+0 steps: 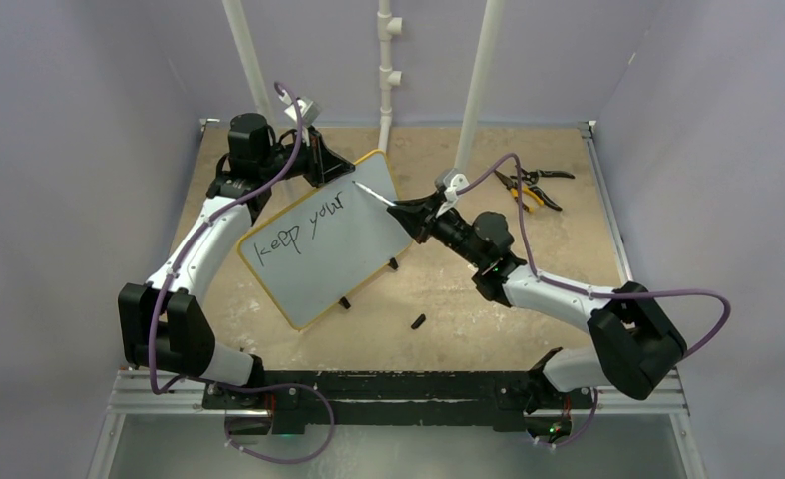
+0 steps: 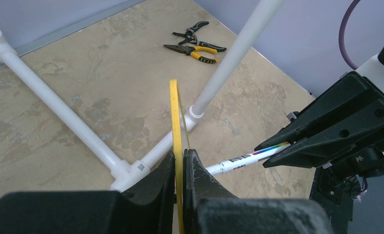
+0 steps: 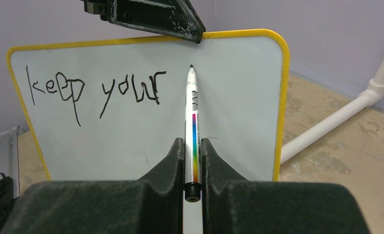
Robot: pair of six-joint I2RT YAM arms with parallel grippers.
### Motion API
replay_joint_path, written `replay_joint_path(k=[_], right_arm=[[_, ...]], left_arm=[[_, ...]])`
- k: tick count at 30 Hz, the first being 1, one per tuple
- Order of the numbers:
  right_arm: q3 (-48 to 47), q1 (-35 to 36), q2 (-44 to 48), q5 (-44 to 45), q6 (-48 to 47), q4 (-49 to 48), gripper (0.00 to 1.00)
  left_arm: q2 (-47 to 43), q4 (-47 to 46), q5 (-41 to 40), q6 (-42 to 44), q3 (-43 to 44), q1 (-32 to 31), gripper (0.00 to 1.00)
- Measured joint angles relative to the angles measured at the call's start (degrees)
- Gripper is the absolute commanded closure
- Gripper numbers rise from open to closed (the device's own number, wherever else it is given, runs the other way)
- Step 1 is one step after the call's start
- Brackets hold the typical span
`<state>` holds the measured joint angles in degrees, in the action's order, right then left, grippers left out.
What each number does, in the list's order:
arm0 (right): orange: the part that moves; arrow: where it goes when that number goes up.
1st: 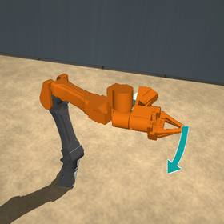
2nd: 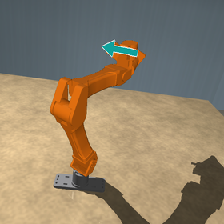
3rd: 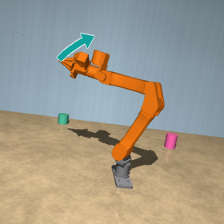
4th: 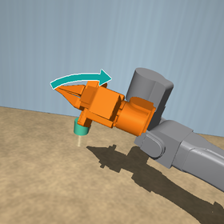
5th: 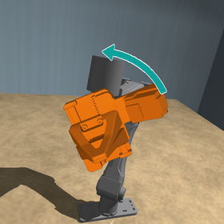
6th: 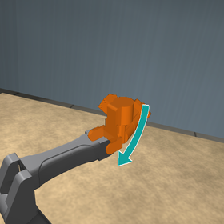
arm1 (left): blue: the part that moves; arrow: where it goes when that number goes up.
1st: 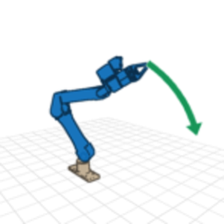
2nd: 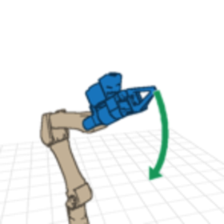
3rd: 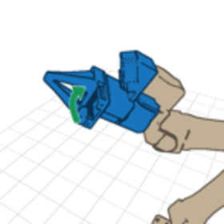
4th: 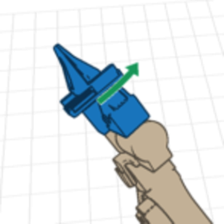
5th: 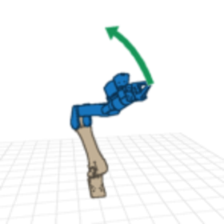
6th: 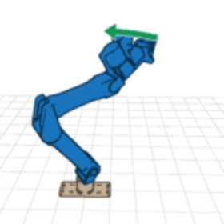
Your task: Write a sentence on the whiteboard
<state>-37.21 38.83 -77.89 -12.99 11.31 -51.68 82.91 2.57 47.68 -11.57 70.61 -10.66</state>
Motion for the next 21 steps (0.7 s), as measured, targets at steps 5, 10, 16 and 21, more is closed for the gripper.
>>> replay_joint_path(k=[5, 10, 16, 21], right_arm=[[-0.72, 0.00, -0.92, 0.00, -0.02, 0.02, 1.00], [-0.72, 0.00, -0.92, 0.00, 0.02, 0.11, 1.00], [0.72, 0.07, -0.68, 0.04, 0.70, -0.09, 1.00], [3.65, 0.83, 0.13, 0.24, 1.77, 0.04, 1.00]], left_arm=[[0.02, -0.04, 0.00, 0.02, -0.02, 0.09, 1.00], [0.00, -0.04, 0.02, 0.02, -0.02, 0.09, 1.00], [0.00, -0.07, 0.02, 0.02, -0.02, 0.09, 1.00], [0.00, -0.13, 0.04, 0.00, -0.04, 0.11, 1.00]])
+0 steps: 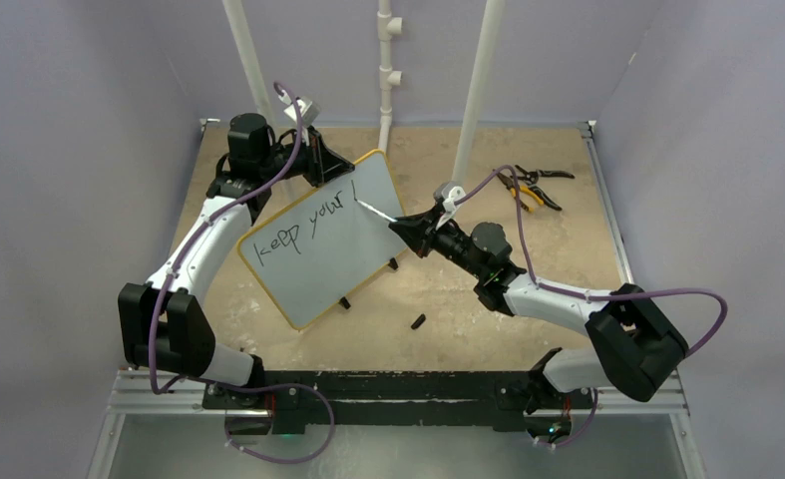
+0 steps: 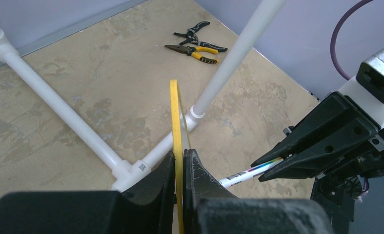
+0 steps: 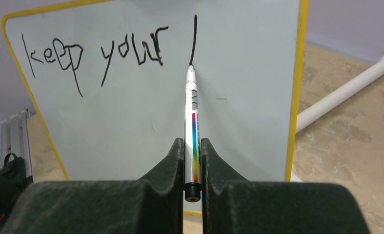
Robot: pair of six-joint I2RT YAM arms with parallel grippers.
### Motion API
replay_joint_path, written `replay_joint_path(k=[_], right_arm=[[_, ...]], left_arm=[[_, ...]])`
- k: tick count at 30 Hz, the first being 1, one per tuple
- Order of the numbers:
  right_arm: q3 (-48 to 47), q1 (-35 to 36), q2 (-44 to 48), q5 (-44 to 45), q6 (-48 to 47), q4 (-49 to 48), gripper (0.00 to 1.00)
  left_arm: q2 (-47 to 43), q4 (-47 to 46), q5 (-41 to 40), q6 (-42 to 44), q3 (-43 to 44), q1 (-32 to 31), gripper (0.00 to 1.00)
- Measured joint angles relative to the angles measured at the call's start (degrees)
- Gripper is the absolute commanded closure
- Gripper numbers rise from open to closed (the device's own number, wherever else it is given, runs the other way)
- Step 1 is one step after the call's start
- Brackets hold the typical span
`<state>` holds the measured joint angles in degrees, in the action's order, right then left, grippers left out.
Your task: Write a sentence on the whiteboard
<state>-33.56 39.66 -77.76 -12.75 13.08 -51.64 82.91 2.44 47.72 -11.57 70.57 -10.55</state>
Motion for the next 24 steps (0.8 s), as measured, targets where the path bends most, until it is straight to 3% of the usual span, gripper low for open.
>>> replay_joint_path(k=[24], right_arm=[[1.46, 1.20, 0.76, 4.74, 2.36, -1.53, 1.00]], left_arm=[[0.00, -0.68, 0.52, -0.39, -0.22, 0.02, 1.00]])
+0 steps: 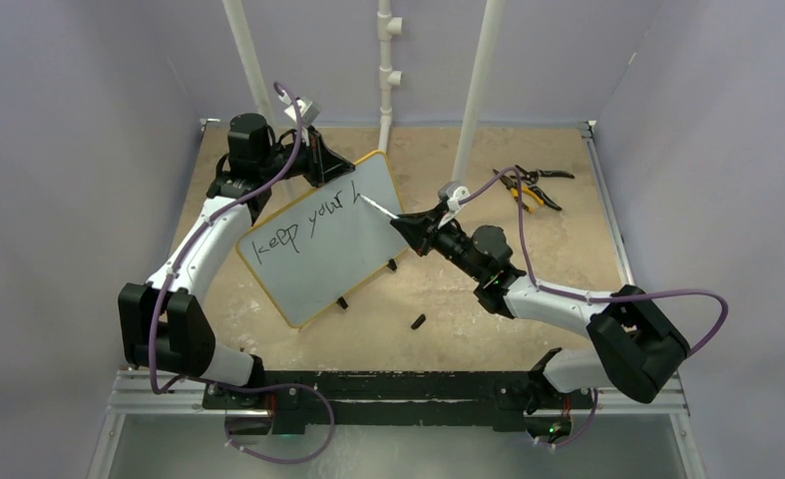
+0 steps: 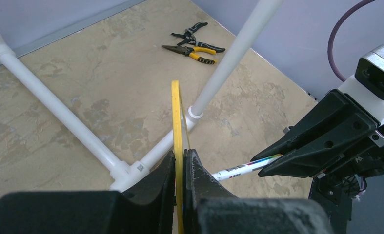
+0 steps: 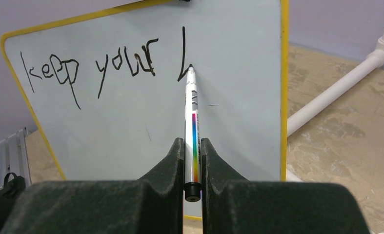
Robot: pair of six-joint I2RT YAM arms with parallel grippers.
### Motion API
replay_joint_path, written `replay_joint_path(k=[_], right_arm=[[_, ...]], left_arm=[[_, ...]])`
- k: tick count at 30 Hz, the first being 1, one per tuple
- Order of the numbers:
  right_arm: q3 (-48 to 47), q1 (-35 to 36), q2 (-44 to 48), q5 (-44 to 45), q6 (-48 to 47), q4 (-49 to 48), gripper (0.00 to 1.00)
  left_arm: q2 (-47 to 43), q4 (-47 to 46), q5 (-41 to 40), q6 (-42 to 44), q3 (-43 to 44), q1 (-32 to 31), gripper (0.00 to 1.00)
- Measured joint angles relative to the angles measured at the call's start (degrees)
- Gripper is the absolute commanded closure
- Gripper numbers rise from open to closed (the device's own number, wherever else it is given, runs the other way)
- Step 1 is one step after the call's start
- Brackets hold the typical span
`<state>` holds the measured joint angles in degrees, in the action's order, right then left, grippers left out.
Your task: Write a sentence on the whiteboard
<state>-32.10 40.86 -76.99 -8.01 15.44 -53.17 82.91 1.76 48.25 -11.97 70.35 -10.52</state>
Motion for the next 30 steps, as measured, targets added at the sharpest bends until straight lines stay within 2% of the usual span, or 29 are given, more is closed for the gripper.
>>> replay_joint_path(k=[30], right_arm=[[3.48, 0.70, 2.36, 2.62, 2.36, 0.52, 1.00]], left_arm=[[-0.02, -1.09, 0.26, -0.52, -0.50, 0.00, 1.00]])
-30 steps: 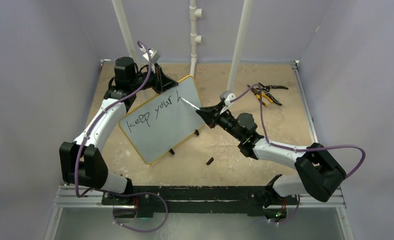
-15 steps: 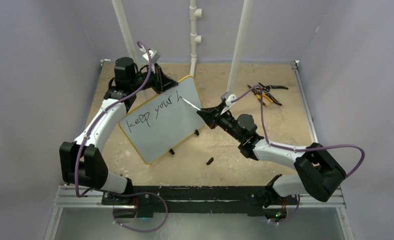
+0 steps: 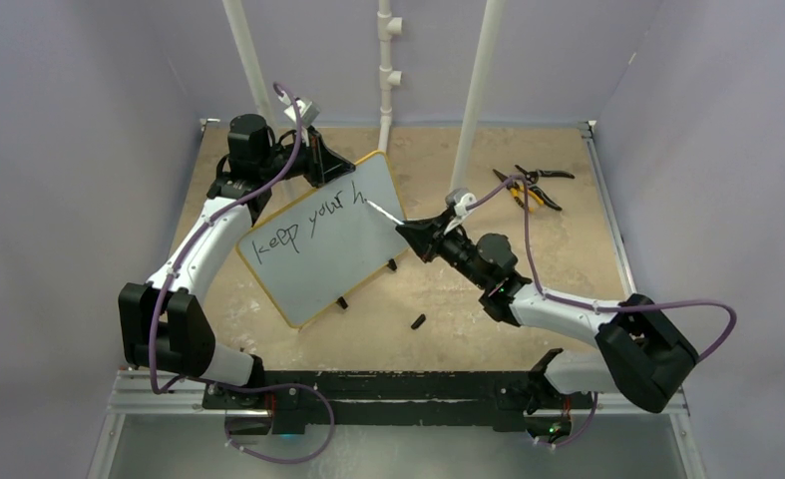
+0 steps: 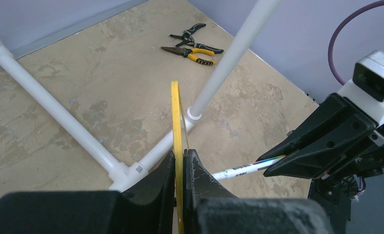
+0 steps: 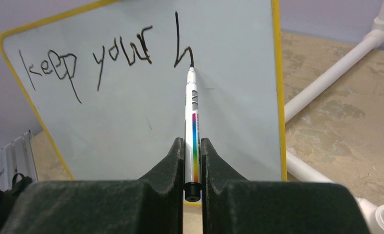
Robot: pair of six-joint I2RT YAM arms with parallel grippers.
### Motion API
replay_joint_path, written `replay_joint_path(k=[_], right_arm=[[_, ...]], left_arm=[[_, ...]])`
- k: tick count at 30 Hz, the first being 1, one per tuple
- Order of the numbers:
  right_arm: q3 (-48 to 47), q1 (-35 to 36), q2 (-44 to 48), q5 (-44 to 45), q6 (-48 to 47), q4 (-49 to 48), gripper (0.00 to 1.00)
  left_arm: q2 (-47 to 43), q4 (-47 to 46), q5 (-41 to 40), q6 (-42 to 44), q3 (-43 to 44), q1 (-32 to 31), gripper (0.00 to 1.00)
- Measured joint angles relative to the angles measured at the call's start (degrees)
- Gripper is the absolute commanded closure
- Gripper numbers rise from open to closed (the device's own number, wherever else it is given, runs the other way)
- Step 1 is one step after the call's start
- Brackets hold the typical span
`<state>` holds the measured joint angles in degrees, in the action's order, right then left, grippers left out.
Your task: Write a sentence on the whiteboard
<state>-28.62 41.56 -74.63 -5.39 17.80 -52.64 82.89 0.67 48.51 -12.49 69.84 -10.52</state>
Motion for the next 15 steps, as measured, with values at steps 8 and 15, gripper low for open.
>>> replay_joint_path(k=[8, 15], right_arm=[[-0.83, 0.00, 2.73, 1.36, 0.11, 0.13, 1.00], [-2.21, 0.00, -0.55, 1.42, -0.02, 0.13, 1.00]], left_arm=[[-0.02, -0.04, 0.20, -0.07, -0.02, 0.00, 1.00], [-0.02, -0.20, 0.22, -0.26, -0.11, 0.00, 1.00]])
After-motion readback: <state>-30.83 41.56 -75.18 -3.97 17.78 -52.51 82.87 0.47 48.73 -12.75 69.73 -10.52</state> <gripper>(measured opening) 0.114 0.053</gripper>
